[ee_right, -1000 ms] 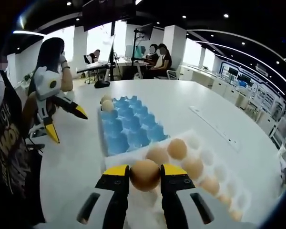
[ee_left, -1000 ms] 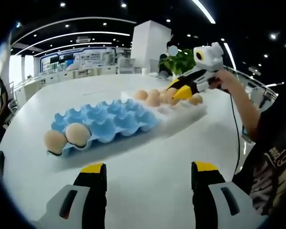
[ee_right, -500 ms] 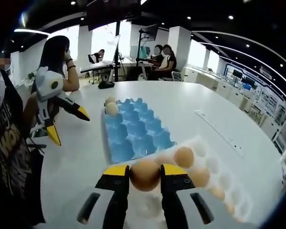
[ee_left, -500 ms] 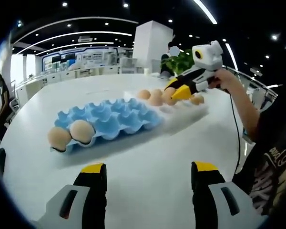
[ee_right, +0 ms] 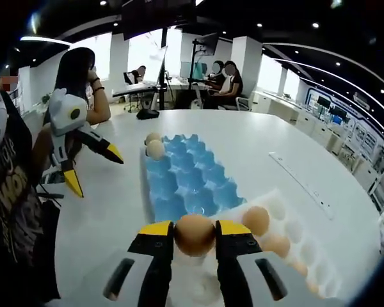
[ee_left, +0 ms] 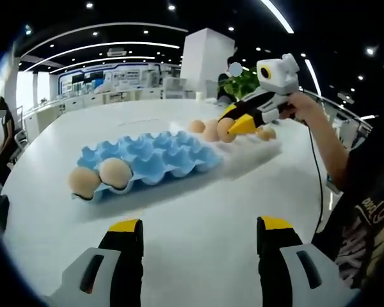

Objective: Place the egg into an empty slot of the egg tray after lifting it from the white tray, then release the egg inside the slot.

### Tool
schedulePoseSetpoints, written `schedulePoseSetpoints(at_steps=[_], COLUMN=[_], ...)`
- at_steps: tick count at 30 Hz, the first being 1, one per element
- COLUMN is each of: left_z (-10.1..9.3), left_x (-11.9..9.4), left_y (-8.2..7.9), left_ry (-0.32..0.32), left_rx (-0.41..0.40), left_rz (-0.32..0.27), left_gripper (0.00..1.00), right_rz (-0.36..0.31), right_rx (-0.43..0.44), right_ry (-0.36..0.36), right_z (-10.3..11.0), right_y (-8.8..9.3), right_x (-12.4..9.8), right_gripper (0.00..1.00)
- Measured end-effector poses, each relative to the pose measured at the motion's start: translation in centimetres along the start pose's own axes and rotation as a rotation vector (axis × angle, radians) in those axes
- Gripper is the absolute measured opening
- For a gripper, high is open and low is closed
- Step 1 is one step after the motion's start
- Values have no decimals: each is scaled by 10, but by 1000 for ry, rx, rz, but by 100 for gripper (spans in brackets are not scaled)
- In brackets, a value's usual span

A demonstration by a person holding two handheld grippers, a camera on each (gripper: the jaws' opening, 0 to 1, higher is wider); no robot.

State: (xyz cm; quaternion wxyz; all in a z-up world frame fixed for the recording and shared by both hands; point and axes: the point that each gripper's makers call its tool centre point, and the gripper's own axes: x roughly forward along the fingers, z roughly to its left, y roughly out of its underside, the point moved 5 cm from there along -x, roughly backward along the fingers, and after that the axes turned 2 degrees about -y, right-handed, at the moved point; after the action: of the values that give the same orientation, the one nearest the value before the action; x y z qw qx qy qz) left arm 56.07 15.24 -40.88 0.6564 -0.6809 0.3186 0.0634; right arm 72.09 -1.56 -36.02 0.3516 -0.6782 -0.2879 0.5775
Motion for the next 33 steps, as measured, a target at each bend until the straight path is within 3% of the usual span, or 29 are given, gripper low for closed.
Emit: schedulePoseSetpoints(at_steps=[33], left_z=[10], left_x=[-6], left_y=[7], left_ry=[-14], left_rx=[-22], left_rz=[-2], left_gripper=[73], right_rz=[-7], right_rx=[-47], right_ry=[-60], right_z=[12], right_y=[-23], right_x=[30], right_gripper=[27])
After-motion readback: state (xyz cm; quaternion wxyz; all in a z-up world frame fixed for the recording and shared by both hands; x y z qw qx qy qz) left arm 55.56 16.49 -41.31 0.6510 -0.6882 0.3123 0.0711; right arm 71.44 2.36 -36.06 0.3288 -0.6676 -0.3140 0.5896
